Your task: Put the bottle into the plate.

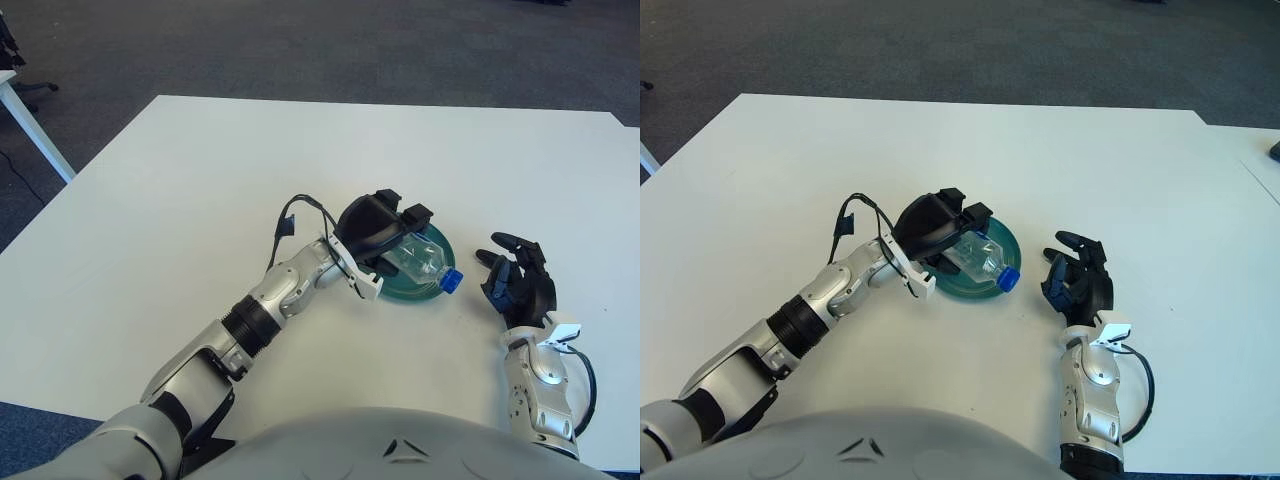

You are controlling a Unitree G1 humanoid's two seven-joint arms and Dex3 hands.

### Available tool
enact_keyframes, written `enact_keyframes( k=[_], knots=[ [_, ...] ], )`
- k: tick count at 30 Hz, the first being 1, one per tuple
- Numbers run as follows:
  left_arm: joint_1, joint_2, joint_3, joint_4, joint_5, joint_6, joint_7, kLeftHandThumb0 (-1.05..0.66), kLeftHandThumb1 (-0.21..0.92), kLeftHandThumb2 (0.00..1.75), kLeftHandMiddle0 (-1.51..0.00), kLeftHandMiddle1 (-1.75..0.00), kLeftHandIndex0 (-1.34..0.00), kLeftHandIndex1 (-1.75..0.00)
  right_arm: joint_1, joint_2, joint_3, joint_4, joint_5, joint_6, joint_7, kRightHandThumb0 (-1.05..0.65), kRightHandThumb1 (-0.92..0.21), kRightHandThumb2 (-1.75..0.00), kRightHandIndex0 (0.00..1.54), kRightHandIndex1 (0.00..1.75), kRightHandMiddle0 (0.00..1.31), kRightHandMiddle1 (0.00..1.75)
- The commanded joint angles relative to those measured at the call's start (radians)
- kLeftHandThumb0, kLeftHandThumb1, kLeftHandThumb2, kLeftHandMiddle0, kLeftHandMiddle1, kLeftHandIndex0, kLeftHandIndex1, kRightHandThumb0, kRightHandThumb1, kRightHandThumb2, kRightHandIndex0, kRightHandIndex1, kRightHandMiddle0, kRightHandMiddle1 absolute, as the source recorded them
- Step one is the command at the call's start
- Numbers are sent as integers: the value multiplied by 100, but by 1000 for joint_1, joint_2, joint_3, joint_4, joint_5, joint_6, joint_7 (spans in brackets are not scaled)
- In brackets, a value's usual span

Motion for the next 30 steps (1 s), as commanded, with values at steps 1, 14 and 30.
enact_keyframes(
  k=[1,14,30],
  knots=[
    [-43,16,8,21,19,16,3,-50,24,140,-116,-175,-67,-175,30,18,7,31,-4,21,-4,-53,-75,-96,48,114,12,127],
    [-90,26,-18,57,87,65,7,-53,16,150,-123,-175,-73,-175,45,26,9,30,7,-10,5,-55,-79,-92,50,113,17,126],
    [-115,19,-23,126,109,83,70,-55,14,153,-124,-175,-75,-175,65,25,8,26,18,-45,31,-60,-77,-92,55,113,22,132]
  ],
)
